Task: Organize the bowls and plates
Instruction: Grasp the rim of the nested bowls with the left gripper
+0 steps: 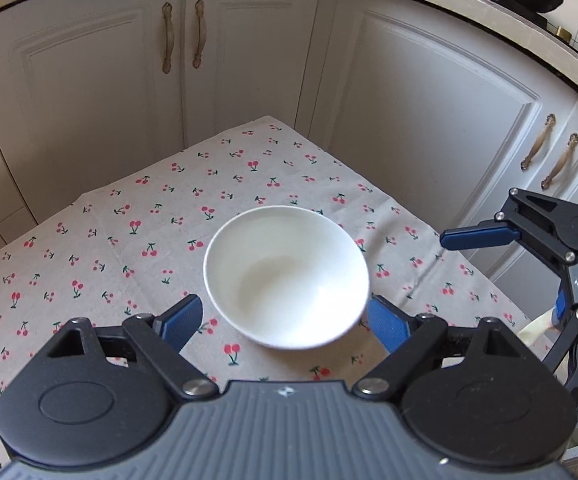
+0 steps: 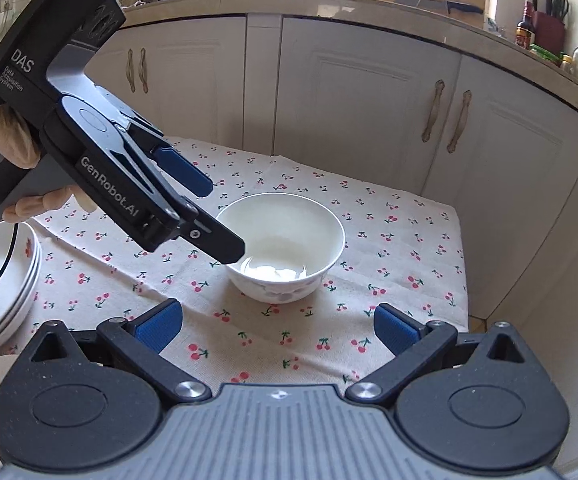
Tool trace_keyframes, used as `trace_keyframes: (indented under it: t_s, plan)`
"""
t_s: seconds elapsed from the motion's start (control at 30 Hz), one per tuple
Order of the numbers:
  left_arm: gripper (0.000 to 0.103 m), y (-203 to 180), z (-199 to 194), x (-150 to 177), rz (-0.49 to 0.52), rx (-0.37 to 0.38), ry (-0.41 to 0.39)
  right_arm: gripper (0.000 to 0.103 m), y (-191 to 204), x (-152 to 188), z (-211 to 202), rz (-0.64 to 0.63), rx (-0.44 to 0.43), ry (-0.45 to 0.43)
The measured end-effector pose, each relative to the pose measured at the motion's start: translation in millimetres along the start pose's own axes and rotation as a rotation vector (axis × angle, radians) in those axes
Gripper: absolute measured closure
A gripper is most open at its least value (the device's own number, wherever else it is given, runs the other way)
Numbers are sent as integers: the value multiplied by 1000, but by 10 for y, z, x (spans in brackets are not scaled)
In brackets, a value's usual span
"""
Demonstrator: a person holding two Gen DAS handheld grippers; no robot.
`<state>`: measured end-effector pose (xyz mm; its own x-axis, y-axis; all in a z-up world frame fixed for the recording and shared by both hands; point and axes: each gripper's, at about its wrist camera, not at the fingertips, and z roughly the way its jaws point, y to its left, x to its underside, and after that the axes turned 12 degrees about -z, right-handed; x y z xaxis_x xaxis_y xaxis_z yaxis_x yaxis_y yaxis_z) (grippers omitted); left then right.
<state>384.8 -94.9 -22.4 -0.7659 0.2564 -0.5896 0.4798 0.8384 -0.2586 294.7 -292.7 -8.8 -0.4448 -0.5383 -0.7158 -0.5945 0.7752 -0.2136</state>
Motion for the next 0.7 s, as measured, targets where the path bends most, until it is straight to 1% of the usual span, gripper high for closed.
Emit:
trace_keyframes:
  t_s: [0.27,0.37,0.6,0.7]
  plan:
    - [14,99,239,-109,-12,9,14,1,1,-90,375,-52,-14,21]
    - [14,150,318,-129,-21,13,22,4,-14,-113,476,-50,-22,25]
    - [15,192,445,-163,-20,29,38,8,-8,-139,591,-52,-27,26]
    - [15,190,479,-183,-16,36,43,11,-7,-142,616,-50,-25,26]
